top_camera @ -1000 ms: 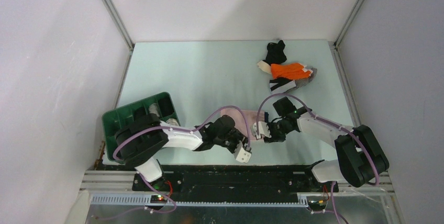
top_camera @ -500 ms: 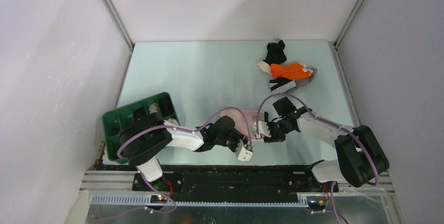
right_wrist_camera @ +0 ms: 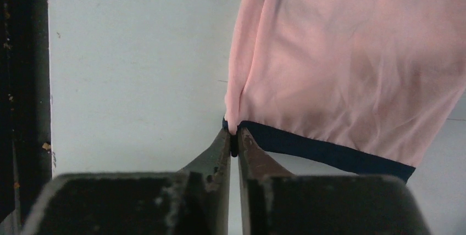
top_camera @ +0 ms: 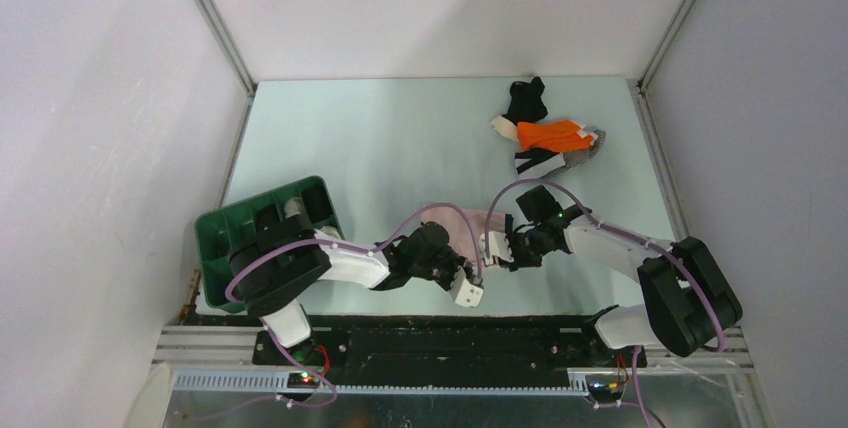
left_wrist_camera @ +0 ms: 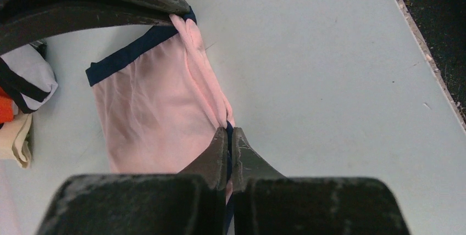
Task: Roll the underwear
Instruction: Fold the underwear at the center of the board.
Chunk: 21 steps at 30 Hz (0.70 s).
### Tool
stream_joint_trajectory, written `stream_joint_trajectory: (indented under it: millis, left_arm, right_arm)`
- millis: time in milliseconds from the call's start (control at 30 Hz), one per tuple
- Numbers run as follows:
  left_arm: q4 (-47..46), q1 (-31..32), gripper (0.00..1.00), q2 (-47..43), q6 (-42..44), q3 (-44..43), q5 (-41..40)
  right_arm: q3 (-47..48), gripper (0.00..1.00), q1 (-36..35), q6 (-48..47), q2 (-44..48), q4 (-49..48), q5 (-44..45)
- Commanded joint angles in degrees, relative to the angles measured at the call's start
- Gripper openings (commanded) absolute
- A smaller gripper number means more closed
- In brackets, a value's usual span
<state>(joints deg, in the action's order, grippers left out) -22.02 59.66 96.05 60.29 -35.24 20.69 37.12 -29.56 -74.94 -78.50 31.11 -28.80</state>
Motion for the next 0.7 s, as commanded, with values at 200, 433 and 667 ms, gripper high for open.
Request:
stream_joint_trajectory:
  millis: [200, 433, 667]
  left_arm:
    - [6.9, -2.6, 0.00, -3.4, -10.6, -1.9, 2.7]
    - [19.1, -4.8, 0.00, -6.9, -14.9, -7.4, 9.6]
    - [27.6, -7.2, 0.00, -5.2, -20.1, -14.4, 12.0]
  right_arm:
    - [2.0, 0.00, 1.0, 1.9, 2.3, 5.4, -0.9]
    - [8.4, 0.00, 3.4, 5.2, 2.7, 16.9, -8.3]
    - [11.3, 0.00, 5.6, 9.1, 1.3, 23.8, -12.1]
